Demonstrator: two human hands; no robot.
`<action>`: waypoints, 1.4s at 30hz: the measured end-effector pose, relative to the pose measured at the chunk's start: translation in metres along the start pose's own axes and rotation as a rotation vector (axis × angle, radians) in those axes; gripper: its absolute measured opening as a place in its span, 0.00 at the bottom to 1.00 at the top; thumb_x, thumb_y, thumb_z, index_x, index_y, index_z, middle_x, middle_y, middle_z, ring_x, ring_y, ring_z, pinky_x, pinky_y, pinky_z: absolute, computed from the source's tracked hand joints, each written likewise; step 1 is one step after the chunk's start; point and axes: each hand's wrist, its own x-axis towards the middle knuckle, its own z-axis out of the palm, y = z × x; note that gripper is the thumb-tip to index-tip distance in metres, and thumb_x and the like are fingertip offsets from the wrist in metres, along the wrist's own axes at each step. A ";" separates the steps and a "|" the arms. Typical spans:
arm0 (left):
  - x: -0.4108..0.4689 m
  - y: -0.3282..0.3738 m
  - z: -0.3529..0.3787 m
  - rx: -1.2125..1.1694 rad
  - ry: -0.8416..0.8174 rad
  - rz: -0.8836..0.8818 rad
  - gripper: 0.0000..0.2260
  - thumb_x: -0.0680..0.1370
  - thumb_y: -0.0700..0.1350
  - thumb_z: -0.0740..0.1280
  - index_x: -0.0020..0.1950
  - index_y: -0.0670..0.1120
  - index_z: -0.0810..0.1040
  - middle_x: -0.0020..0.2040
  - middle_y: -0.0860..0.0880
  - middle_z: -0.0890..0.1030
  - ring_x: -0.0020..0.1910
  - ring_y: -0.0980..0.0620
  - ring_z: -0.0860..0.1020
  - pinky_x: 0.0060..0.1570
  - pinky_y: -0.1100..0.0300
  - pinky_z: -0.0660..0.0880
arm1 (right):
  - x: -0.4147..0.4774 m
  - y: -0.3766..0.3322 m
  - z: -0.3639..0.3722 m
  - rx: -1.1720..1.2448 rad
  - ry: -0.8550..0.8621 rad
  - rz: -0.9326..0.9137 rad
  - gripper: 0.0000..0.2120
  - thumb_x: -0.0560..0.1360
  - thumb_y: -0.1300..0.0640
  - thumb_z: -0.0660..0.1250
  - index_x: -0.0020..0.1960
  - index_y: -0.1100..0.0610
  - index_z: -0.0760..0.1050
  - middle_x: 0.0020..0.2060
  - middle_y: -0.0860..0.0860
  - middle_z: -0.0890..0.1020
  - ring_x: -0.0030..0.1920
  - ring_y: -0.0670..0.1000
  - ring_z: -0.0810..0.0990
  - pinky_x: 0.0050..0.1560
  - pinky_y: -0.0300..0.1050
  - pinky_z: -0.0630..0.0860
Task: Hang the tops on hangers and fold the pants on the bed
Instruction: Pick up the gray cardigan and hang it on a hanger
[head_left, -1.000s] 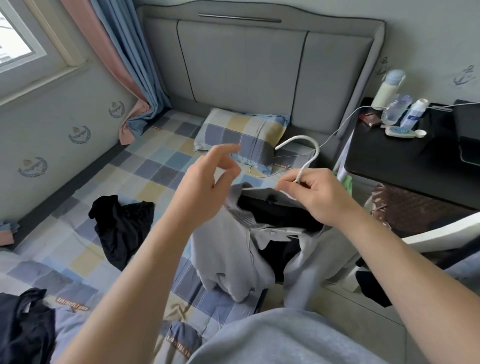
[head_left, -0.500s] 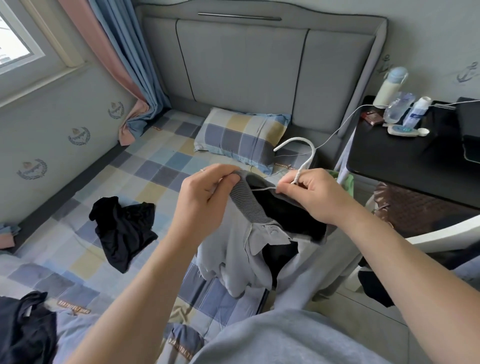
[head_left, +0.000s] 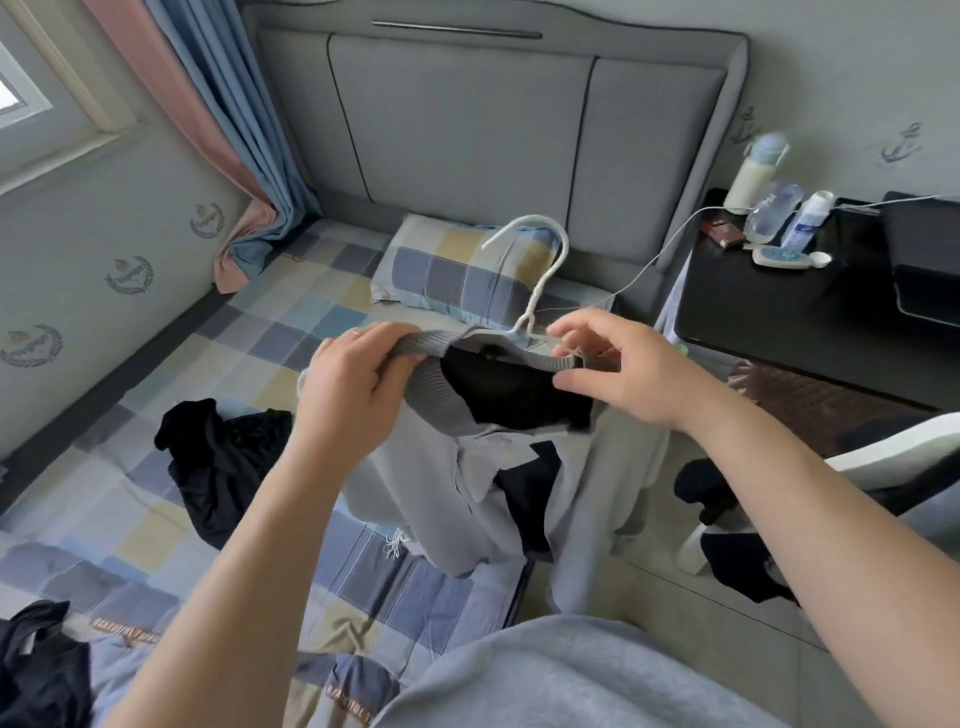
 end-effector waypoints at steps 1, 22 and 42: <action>0.001 -0.006 -0.006 -0.005 0.030 -0.023 0.09 0.78 0.42 0.65 0.54 0.43 0.82 0.43 0.55 0.80 0.43 0.49 0.77 0.46 0.53 0.71 | -0.001 0.009 -0.005 -0.038 -0.051 0.072 0.19 0.73 0.49 0.76 0.61 0.43 0.76 0.52 0.40 0.81 0.53 0.42 0.79 0.56 0.40 0.74; -0.013 -0.053 -0.018 -0.123 0.089 -0.228 0.13 0.82 0.42 0.65 0.53 0.62 0.81 0.38 0.62 0.79 0.39 0.59 0.75 0.41 0.65 0.71 | -0.012 0.026 -0.030 0.100 0.274 -0.121 0.08 0.72 0.56 0.72 0.48 0.45 0.78 0.51 0.41 0.82 0.56 0.44 0.80 0.59 0.40 0.71; 0.024 -0.005 0.009 -0.323 -0.062 -0.043 0.21 0.76 0.47 0.67 0.53 0.77 0.75 0.45 0.68 0.77 0.43 0.65 0.73 0.47 0.75 0.68 | -0.061 0.020 -0.025 0.053 0.404 -0.061 0.14 0.82 0.60 0.65 0.46 0.41 0.80 0.39 0.37 0.80 0.43 0.37 0.77 0.48 0.29 0.68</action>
